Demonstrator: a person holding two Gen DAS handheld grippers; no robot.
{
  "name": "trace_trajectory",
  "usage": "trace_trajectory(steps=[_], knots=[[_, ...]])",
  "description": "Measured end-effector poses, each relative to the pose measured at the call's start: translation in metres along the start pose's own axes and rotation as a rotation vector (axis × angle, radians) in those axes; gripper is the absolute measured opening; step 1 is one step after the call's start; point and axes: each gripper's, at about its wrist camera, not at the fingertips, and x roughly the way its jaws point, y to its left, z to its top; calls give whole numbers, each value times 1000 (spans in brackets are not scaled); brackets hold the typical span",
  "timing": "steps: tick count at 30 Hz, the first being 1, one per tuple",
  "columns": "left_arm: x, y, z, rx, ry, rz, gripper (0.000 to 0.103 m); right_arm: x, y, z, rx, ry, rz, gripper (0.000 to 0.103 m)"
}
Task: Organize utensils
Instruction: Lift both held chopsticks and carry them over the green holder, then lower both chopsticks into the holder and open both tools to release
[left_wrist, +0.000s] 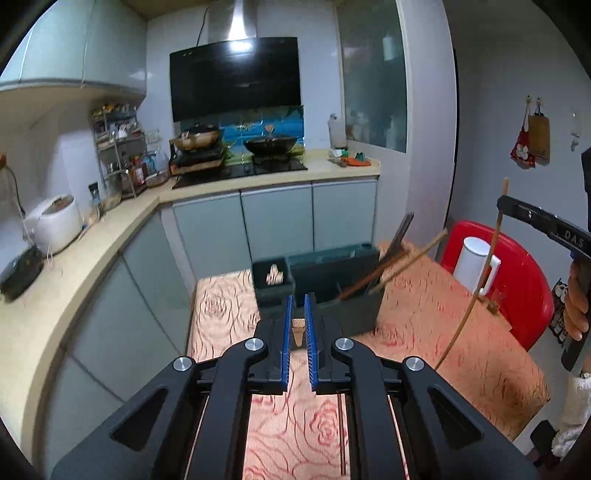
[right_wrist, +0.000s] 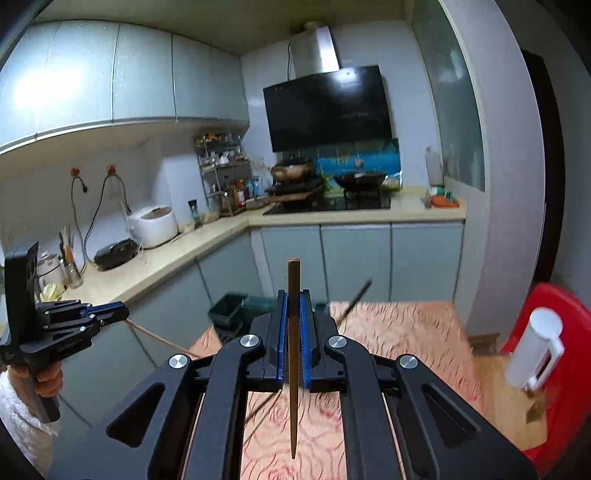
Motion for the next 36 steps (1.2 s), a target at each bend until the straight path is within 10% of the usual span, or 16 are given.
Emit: trace_trajectory(steps=[13, 32, 35, 36], knots=[[41, -28, 74, 67, -38, -5, 7, 43, 6, 89, -66, -171, -108, 7], [139, -20, 43, 4, 100, -19, 7, 139, 0, 29, -3, -4, -96, 8], [138, -15, 43, -20, 99, -19, 8, 140, -2, 26, 2, 25, -77, 16], [137, -13, 43, -27, 97, -21, 14, 139, -2, 26, 1, 29, -80, 32]])
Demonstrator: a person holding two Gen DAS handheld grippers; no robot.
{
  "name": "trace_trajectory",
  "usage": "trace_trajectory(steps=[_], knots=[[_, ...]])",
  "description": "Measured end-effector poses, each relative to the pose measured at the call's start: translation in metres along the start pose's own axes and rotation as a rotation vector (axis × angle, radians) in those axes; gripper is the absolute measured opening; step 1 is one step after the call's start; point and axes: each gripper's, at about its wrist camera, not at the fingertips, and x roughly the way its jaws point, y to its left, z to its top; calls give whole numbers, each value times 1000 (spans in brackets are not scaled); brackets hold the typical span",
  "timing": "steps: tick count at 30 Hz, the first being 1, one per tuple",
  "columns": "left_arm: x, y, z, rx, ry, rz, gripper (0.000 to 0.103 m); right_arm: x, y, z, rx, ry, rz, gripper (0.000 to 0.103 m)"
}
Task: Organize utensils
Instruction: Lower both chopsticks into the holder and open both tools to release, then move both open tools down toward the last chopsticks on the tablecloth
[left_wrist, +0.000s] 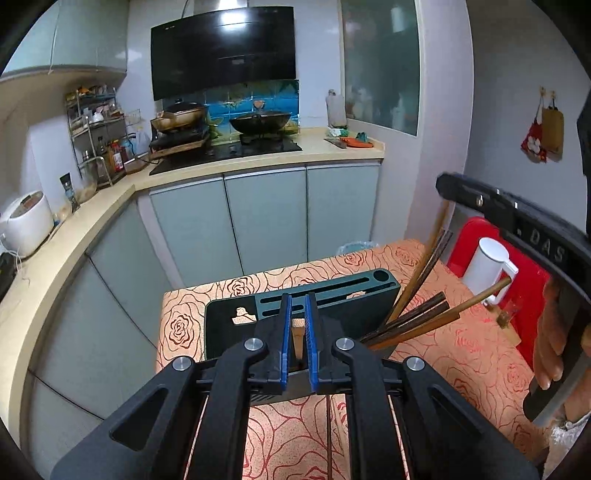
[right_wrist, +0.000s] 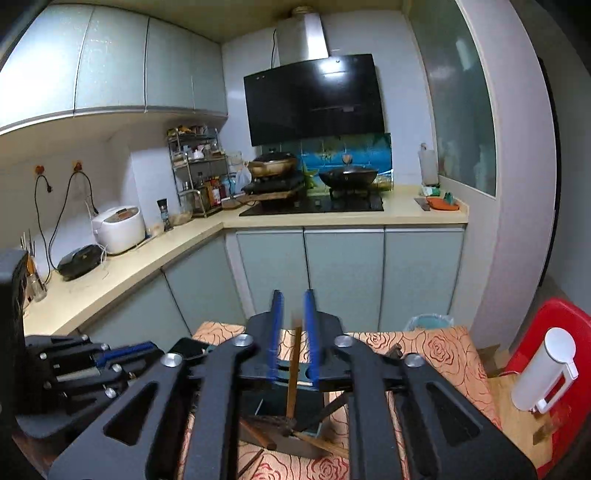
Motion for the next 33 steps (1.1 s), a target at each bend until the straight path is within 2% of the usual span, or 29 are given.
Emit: trace_trajectory(steps=[1, 2, 3, 7, 9, 12, 17, 21, 26, 33], knots=[[-2, 1, 0, -5, -5, 0, 20, -2, -1, 0, 1, -7, -9, 47], [-6, 2, 1, -10, -17, 6, 37, -4, -1, 0, 2, -16, -17, 50], [-9, 4, 1, -14, -30, 12, 50, -7, -1, 0, 0, -28, -22, 51], [-24, 7, -2, -19, -64, 20, 63, -17, -5, 2, 4, -34, -19, 53], [-33, 9, -5, -22, -86, 31, 73, -25, -8, 3, 8, -40, -18, 53], [-45, 10, -14, -16, -112, 47, 82, -40, -14, 3, 18, -52, -16, 54], [-60, 11, -44, -27, -116, 61, 86, -66, -19, -9, 19, -58, -14, 56], [-62, 13, -74, -36, -88, 55, 86, -81, -20, -36, 9, -30, -16, 56], [-56, 16, -122, -48, -25, 48, 86, -93, -18, -83, 6, 22, -7, 57], [-46, 20, -193, -76, 63, 43, 86, -101, -8, -169, -22, 125, -14, 57]])
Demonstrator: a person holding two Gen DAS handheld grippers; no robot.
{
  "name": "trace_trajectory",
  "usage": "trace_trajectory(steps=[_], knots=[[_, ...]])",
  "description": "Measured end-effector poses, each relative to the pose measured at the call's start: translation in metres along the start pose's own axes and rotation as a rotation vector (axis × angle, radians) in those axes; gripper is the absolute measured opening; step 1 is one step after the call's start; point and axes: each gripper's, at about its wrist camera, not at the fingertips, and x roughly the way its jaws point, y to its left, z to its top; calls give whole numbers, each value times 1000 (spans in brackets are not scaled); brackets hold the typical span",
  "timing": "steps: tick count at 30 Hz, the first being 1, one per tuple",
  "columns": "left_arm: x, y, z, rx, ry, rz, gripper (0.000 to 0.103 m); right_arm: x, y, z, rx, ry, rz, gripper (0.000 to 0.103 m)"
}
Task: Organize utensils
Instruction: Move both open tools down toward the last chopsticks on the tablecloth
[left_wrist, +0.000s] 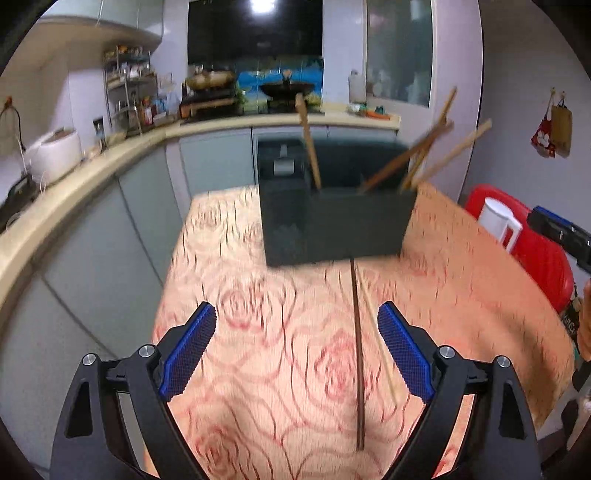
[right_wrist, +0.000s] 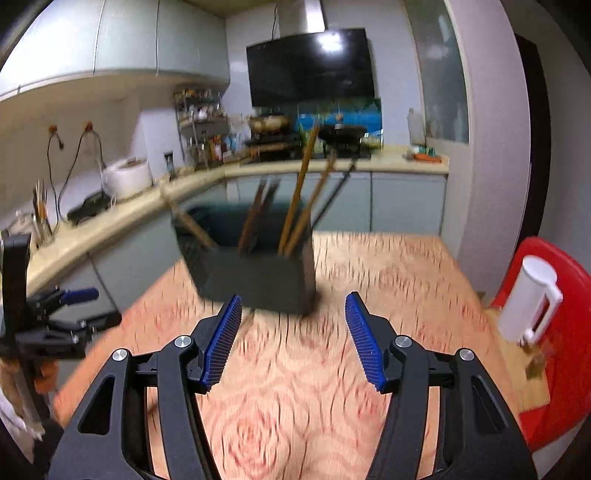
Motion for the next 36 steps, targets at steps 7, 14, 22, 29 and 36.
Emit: trace_trajectory(steps=[7, 14, 22, 29, 36], knots=[[12, -17, -53, 68, 59, 24, 86, 10, 10, -52, 3, 97, 7, 57], [17, -34, -69, 100, 77, 31, 86, 16, 15, -67, -17, 119, -17, 57], [21, -37, -76, 83, 103, 26, 86, 24, 17, -81, -14, 155, -17, 57], [23, -38, -81, 81, 115, 15, 86, 31, 19, -89, -15, 180, -14, 57], [25, -40, -86, 93, 127, -6, 86, 33, 19, -93, -13, 194, -14, 57]])
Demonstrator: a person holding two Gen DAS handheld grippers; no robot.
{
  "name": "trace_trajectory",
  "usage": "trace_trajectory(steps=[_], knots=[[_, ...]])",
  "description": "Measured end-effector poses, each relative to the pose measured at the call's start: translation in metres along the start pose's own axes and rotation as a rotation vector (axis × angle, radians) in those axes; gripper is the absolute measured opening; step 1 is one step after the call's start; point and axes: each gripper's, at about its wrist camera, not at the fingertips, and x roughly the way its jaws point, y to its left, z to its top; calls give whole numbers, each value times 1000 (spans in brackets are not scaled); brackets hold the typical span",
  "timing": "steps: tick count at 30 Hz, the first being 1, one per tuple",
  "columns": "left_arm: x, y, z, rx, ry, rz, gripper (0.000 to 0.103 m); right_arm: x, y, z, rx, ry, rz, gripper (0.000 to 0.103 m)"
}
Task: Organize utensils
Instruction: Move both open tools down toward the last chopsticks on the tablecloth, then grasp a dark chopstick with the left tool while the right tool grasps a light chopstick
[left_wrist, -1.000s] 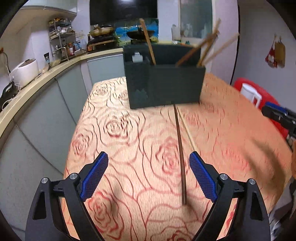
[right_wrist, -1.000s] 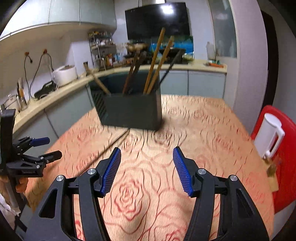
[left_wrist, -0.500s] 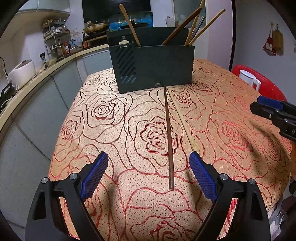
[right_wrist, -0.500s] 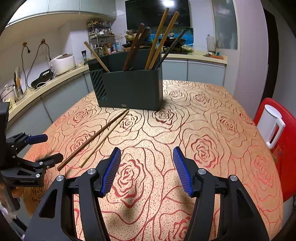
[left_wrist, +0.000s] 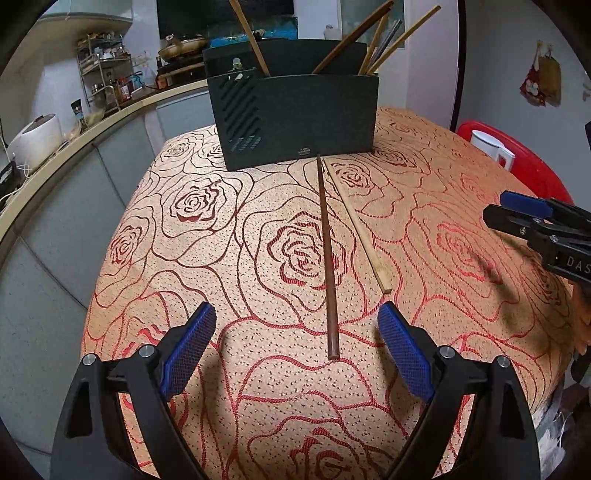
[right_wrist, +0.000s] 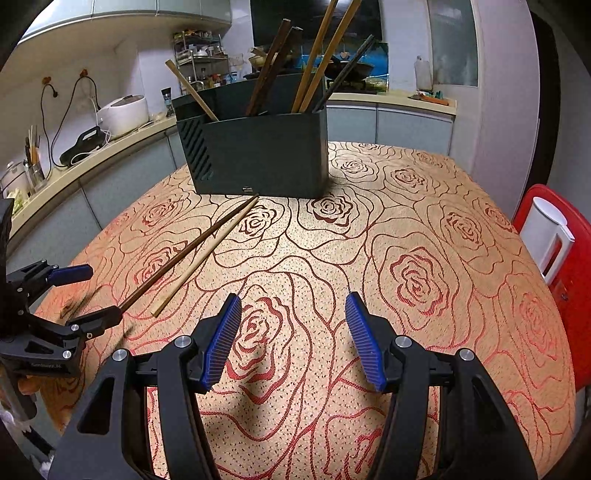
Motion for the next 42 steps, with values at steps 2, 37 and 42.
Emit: trace_trajectory(steps=[2, 37, 42], knots=[[1, 0, -1, -1, 4, -5, 86, 1, 1, -1, -2, 3, 2, 57], [11, 24, -4, -25, 53, -35, 51, 54, 83, 9, -199, 187, 104, 33], [10, 22, -4, -29, 49, -34, 48, 49, 55, 7, -133, 181, 44, 26]])
